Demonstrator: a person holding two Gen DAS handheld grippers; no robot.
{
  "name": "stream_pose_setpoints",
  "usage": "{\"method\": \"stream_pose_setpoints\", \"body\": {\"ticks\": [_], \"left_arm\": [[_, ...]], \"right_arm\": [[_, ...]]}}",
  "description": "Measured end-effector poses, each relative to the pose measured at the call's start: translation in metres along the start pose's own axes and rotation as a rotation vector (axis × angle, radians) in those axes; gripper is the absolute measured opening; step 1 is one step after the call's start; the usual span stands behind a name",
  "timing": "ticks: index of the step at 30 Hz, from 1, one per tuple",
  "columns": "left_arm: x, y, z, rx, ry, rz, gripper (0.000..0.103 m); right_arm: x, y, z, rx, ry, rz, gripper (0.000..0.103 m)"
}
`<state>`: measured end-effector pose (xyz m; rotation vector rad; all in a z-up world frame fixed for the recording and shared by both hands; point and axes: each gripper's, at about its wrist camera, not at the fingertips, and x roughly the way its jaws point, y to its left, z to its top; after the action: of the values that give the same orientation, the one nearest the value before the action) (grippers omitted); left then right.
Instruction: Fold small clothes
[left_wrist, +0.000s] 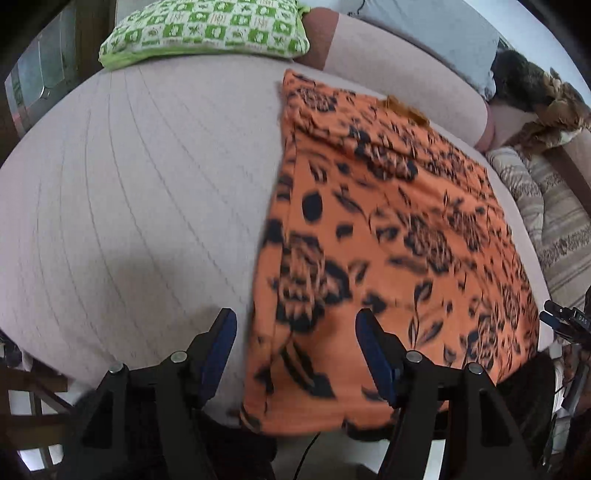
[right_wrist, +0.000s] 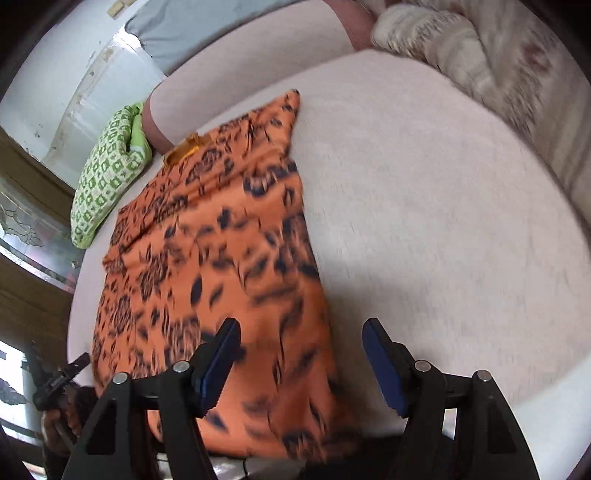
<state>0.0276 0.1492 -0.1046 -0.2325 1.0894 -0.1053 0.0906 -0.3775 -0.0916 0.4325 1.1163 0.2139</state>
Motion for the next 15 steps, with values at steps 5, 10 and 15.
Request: {"method": "stream_pose_setpoints", "body": {"ticks": [5,10,15], "left_arm": [[0.003,-0.008,-0.014,0.019,0.006,0.039,0.068],[-0.005,-0.006,-0.024,-0.017,0.007,0.016,0.068],[0.002,-0.005,-0.031,-0.015,0.025,0.028,0.067]], "right_arm": [[0.016,0.003,-0.020,-0.007,0.077,0.033,0.071],[0.014,0.010,-0.027,0.002,0.059,0.050,0.055],[0.012,0.002,-0.033,0.033,0.061,0.046,0.055]]}}
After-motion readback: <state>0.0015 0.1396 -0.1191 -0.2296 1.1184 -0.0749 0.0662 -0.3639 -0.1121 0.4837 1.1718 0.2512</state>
